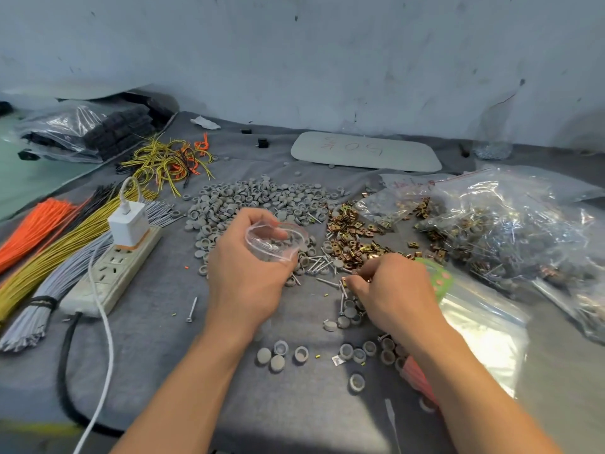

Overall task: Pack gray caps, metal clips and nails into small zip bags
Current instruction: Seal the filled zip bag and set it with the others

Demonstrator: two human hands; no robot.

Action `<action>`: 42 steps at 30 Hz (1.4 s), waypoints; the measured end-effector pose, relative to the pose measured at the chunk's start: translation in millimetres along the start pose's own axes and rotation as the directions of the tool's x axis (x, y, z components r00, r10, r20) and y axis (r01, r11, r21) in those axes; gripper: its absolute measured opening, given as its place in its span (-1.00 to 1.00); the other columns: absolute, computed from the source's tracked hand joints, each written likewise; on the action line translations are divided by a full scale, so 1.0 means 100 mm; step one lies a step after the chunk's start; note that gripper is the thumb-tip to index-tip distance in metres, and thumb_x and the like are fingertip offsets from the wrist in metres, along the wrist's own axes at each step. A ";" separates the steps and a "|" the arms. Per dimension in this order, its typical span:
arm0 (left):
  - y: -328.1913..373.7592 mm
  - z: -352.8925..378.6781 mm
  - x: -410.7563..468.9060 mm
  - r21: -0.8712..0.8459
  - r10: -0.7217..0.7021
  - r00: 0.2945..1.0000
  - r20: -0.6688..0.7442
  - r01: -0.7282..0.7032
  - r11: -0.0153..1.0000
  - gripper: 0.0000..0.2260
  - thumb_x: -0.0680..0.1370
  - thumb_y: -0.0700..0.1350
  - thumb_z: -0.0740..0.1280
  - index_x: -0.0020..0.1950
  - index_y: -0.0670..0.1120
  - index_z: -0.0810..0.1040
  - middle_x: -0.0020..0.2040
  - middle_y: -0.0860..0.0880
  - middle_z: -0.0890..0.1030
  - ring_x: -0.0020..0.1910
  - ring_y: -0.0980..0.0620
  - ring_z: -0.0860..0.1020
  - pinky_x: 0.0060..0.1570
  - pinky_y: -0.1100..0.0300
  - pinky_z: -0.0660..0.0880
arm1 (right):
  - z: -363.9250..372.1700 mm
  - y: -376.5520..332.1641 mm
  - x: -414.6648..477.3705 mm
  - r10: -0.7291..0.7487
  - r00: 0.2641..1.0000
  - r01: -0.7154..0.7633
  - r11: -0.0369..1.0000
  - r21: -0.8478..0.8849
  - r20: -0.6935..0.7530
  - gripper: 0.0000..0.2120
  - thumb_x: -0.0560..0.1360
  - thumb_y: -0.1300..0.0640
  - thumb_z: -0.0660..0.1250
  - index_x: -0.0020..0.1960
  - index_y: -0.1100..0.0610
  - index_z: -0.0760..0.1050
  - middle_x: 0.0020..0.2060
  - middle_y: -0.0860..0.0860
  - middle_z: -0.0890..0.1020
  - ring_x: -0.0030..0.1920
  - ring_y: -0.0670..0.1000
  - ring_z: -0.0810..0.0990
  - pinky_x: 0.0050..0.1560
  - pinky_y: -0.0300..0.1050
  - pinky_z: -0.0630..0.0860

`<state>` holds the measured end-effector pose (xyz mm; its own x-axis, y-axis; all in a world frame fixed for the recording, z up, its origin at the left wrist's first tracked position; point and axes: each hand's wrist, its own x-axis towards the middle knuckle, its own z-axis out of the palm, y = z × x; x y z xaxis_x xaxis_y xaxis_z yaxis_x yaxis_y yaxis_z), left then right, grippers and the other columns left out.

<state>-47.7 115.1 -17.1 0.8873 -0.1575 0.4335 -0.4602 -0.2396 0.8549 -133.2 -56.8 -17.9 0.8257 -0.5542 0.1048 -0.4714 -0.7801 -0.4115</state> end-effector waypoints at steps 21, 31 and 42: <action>0.04 0.18 -0.12 0.263 0.038 0.969 0.245 -0.104 0.959 -0.58 0.28 -0.01 0.55 0.02 0.24 0.44 -0.12 0.27 0.63 -0.13 0.26 0.56 -0.28 0.39 0.38 | -0.07 -0.22 -0.10 -0.175 0.945 0.298 0.804 0.514 -0.275 -0.83 0.43 0.16 0.52 -0.26 -0.07 0.62 -0.38 -0.16 0.63 -0.31 -0.17 0.56 -0.24 -0.38 0.41; 0.00 0.16 -0.10 0.166 0.049 0.978 0.205 -0.084 0.983 -0.59 0.29 0.02 0.54 0.03 0.22 0.44 -0.11 0.31 0.66 -0.14 0.33 0.58 -0.24 0.49 0.39 | -0.13 -0.04 0.03 -0.066 0.935 0.228 0.864 0.448 -0.349 -0.88 0.51 0.14 0.49 -0.06 -0.05 0.77 -0.29 -0.35 0.64 -0.13 -0.35 0.61 -0.13 -0.55 0.43; 0.00 0.09 0.01 -0.086 -0.050 0.998 -0.034 0.047 0.995 -0.51 0.26 -0.10 0.56 0.04 0.25 0.44 -0.04 0.16 0.73 -0.10 0.07 0.71 -0.10 -0.13 0.67 | -0.07 0.27 0.11 -0.075 0.995 0.059 0.971 -0.233 -0.060 -0.90 0.48 -0.02 0.44 -0.02 -0.17 0.68 -0.01 -0.10 0.55 0.17 0.06 0.48 0.25 0.05 0.19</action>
<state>-47.0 106.5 -18.8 0.9099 -0.1123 0.3994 -0.4134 -0.1639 0.8957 -138.9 -85.6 -21.7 0.8387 -0.5107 0.1893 -0.4811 -0.8576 -0.1820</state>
